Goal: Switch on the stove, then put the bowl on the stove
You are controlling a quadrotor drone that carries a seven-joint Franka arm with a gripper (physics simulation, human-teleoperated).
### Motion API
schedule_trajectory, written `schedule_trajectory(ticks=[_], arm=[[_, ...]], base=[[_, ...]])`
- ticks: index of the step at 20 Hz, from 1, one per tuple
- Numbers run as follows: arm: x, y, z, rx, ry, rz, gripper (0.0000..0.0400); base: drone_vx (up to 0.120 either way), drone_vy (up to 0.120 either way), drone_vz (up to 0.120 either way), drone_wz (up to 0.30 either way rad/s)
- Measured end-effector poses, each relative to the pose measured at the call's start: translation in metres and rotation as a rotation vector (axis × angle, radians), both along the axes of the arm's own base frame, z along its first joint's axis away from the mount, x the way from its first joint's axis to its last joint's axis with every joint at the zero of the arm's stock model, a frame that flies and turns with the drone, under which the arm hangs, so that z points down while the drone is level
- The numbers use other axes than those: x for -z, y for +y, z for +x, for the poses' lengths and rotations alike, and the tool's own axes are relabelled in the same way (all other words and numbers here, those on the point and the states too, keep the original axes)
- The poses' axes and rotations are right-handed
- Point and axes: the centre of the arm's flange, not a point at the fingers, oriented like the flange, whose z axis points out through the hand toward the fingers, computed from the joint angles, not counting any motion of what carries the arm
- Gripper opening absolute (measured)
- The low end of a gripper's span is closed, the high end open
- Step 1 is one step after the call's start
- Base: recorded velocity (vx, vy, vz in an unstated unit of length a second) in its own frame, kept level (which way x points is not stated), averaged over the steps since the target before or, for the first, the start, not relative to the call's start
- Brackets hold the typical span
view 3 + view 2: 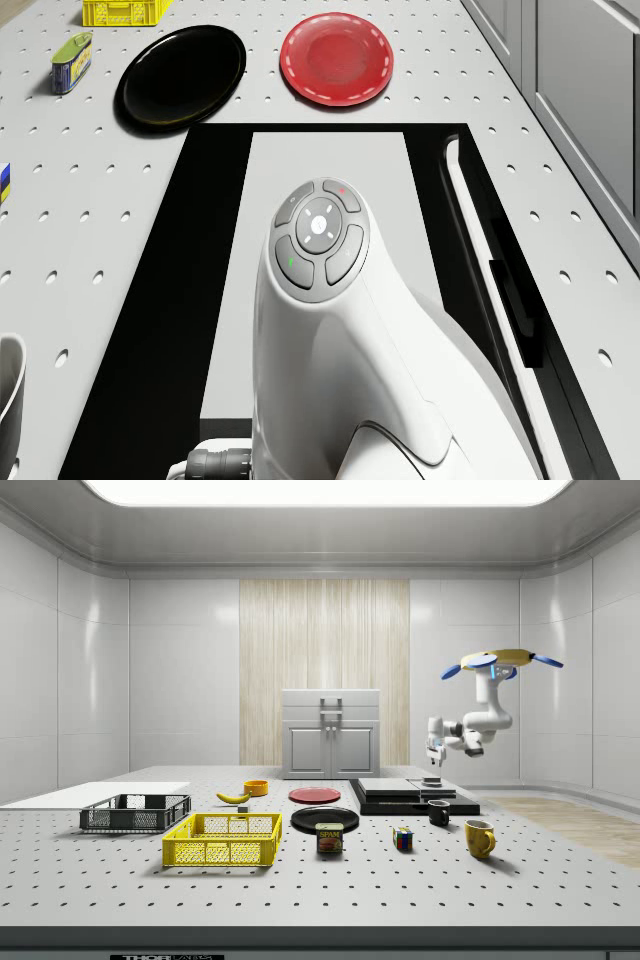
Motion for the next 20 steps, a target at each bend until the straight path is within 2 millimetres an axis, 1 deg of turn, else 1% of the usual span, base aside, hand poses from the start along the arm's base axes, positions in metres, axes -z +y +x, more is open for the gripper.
schedule_trajectory(ticks=[2,6,8,9,12,17,20], arm=[[0.000,0.000,0.000,0.000,0.000,0.000,0.0400],[0.000,0.000,0.000,0.000,0.000,-0.001,0.0400],[0.000,0.000,0.000,0.000,0.000,-0.001,0.0400],[0.000,0.000,0.000,0.000,0.000,-0.001,0.0400],[0.000,0.000,0.000,0.000,0.000,-0.001,0.0400],[-0.011,0.000,0.000,0.000,0.000,-0.001,0.0400],[-0.015,0.000,0.005,0.000,0.000,-0.001,0.0400]], base=[[0.040,0.000,-0.120,0.000],[0.120,0.000,-0.120,0.000],[0.000,-0.020,-0.120,0.000],[0.000,-0.120,-0.120,0.000],[0.000,0.000,-0.013,0.000],[0.000,0.000,0.000,0.000],[0.000,0.000,0.000,0.000]])
